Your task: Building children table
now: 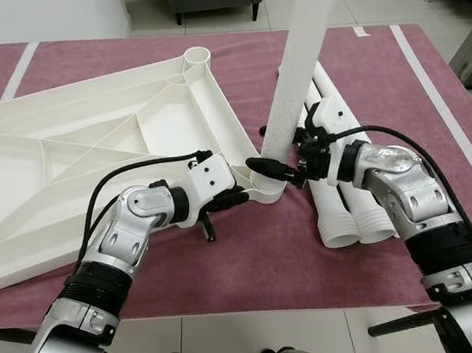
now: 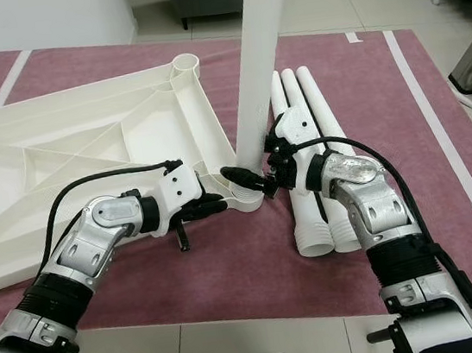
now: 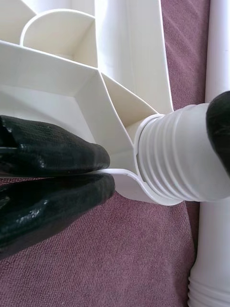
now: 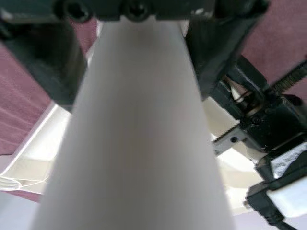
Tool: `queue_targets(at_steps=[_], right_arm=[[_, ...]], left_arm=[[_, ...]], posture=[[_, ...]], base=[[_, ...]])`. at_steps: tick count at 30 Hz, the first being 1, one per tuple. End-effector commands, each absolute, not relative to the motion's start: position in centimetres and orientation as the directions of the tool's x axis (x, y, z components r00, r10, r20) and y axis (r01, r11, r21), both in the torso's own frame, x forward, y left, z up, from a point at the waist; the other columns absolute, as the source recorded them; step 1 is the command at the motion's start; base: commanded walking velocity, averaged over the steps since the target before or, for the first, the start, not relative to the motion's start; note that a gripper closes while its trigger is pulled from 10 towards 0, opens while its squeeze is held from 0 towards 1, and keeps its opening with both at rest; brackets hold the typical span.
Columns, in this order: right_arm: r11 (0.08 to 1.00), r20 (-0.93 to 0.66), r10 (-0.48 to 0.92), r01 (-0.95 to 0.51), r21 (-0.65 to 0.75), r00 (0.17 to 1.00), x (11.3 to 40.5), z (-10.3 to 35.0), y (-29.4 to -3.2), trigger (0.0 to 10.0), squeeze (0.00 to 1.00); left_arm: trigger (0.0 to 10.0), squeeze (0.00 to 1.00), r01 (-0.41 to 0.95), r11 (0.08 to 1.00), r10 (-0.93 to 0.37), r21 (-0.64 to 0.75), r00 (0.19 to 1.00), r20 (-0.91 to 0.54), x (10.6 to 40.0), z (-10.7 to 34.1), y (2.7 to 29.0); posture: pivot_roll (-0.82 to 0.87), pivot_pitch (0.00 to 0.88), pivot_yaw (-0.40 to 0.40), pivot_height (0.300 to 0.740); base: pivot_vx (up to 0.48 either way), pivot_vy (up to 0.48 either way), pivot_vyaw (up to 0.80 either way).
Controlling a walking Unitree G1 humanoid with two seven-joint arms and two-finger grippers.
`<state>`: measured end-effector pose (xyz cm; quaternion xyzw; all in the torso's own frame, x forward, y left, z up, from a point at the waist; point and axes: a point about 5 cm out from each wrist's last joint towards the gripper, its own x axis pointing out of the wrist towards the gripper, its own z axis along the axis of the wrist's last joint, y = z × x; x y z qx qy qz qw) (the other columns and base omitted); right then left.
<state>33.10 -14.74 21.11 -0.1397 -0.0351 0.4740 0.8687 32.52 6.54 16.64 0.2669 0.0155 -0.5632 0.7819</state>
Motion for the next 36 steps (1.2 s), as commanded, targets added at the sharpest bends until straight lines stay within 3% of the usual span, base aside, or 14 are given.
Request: queue_targets(at_steps=[1, 11, 14, 18, 21, 23, 27, 29, 31, 34, 36], right_arm=[[0.513, -0.063, 0.838, -0.823, -0.244, 0.541, 33.2, 21.1, -15.0, 0.0, 0.00], [0.563, -0.044, 0.814, -0.807, -0.180, 0.578, 33.0, 19.5, -14.4, 0.0, 0.00], [0.663, -0.061, 0.730, -0.727, -0.178, 0.681, 32.9, 17.7, -13.5, 0.0, 0.00], [0.713, -0.055, 0.684, -0.683, -0.161, 0.727, 32.8, 17.2, -13.2, 0.0, 0.00], [0.808, -0.068, 0.572, -0.576, -0.121, 0.817, 32.9, 16.4, -13.0, 0.0, 0.00], [0.808, -0.068, 0.572, -0.576, -0.121, 0.817, 32.9, 16.4, -13.0, 0.0, 0.00], [0.903, -0.115, 0.412, -0.422, -0.082, 0.904, 33.0, 15.4, -13.0, 0.0, 0.00], [0.966, -0.160, 0.241, -0.253, -0.056, 0.957, 32.8, 14.6, -13.0, 0.0, 0.00], [0.966, -0.160, 0.241, -0.253, -0.056, 0.957, 32.8, 14.6, -13.0, 0.0, 0.00], [0.998, -0.202, 0.033, -0.044, -0.051, 0.979, 32.0, 14.0, -12.3, 0.0, 0.00], [0.998, -0.202, 0.033, -0.044, -0.051, 0.979, 32.0, 14.0, -12.3, 0.0, 0.00]], left_arm=[[0.0, 0.00, 0.919, 0.223, -0.852, 0.324, 0.346, -0.394, 32.0, 14.3, 7.3], [0.0, 0.00, 0.919, 0.223, -0.853, 0.324, 0.345, -0.391, 31.9, 14.4, 7.2], [0.0, 0.00, 0.921, 0.221, -0.855, 0.320, 0.341, -0.391, 31.9, 14.3, 7.2], [0.0, 0.00, 0.922, 0.220, -0.856, 0.319, 0.339, -0.390, 31.8, 14.3, 7.2], [0.0, 0.00, 0.923, 0.216, -0.858, 0.318, 0.335, -0.390, 31.8, 14.3, 7.1], [0.0, 0.00, 0.923, 0.216, -0.858, 0.318, 0.335, -0.390, 31.8, 14.3, 7.1], [0.0, 0.00, 0.925, 0.210, -0.860, 0.318, 0.330, -0.389, 31.8, 14.3, 7.1], [0.0, 0.00, 0.926, 0.205, -0.862, 0.318, 0.325, -0.389, 31.7, 14.4, 7.0], [0.0, 0.00, 0.926, 0.205, -0.862, 0.318, 0.325, -0.389, 31.7, 14.4, 7.0], [0.0, 0.00, 0.927, 0.202, -0.863, 0.317, 0.321, -0.390, 31.7, 14.3, 7.0], [0.0, 0.00, 0.927, 0.202, -0.863, 0.317, 0.321, -0.390, 31.7, 14.3, 7.0]], posture=[[0.08, 0.151, 0.019, 0.740], [0.07, 0.152, 0.018, 0.740], [0.07, 0.154, 0.017, 0.740], [0.07, 0.153, 0.017, 0.740], [0.07, 0.150, 0.017, 0.740], [0.07, 0.150, 0.017, 0.740], [0.07, 0.146, 0.019, 0.740], [0.06, 0.141, 0.020, 0.740], [0.06, 0.141, 0.020, 0.740], [0.06, 0.137, 0.018, 0.740], [0.06, 0.137, 0.018, 0.740]], base=[[0.000, 0.000, 0.00], [0.000, 0.000, 0.00], [0.000, 0.000, 0.00], [0.000, 0.000, 0.00], [0.000, 0.000, 0.00], [0.000, 0.000, 0.00], [0.000, 0.000, 0.00], [0.000, 0.000, 0.00], [0.000, 0.000, 0.00], [0.000, 0.000, 0.00], [0.000, 0.000, 0.00]])
